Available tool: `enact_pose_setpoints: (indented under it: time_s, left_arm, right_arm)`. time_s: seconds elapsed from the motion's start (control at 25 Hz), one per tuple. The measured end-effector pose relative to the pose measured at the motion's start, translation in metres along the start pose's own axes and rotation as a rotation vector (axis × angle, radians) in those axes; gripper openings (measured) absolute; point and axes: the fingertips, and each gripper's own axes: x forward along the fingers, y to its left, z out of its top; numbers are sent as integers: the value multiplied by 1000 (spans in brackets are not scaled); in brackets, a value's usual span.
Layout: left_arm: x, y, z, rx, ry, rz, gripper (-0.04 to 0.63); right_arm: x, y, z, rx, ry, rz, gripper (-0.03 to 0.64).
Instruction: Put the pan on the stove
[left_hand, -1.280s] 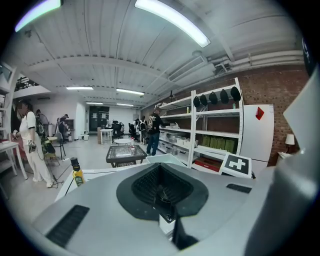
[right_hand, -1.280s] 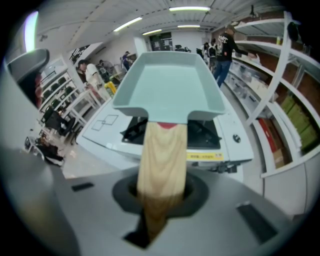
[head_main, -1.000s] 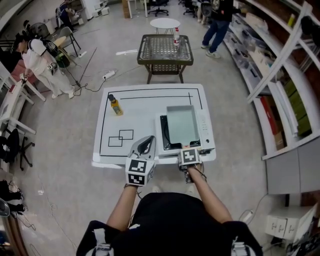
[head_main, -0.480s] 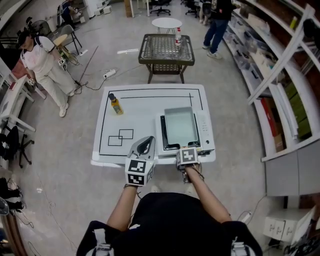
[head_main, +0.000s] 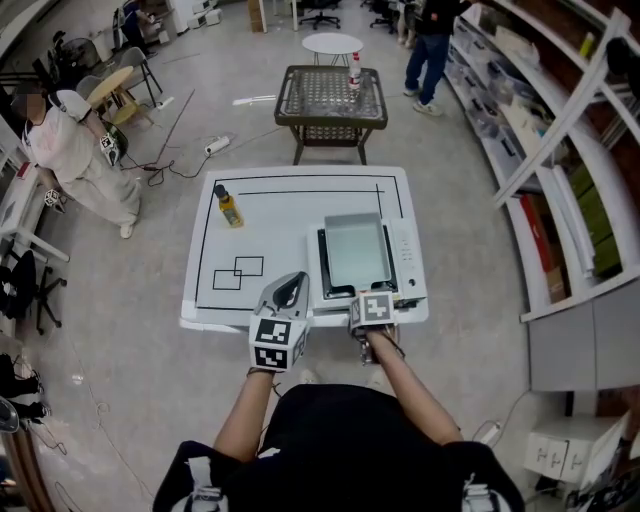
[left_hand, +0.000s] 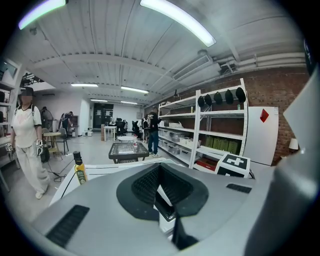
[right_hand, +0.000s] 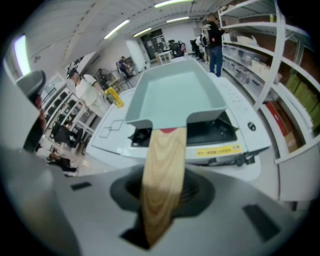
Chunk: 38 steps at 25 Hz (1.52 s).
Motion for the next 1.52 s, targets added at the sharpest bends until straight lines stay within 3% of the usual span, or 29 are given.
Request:
enact_pose_setpoints:
  time_s: [0.56, 0.96, 1.36, 1.52]
  left_arm:
    - [2, -5, 0, -1, 0, 6, 25]
    - [1, -6, 2, -5, -10, 3, 25]
    - [0, -17, 12, 8, -29, -1, 25]
    - [-1, -20, 19, 16, -37, 6, 25]
  right_arm:
    - [-13, 9, 12, 78, -57, 48, 196]
    - [-25, 8, 16, 57, -101, 28, 233]
    - [-74, 0, 49, 17, -241, 68, 233]
    - [-100, -6, 70, -57, -322, 65, 227]
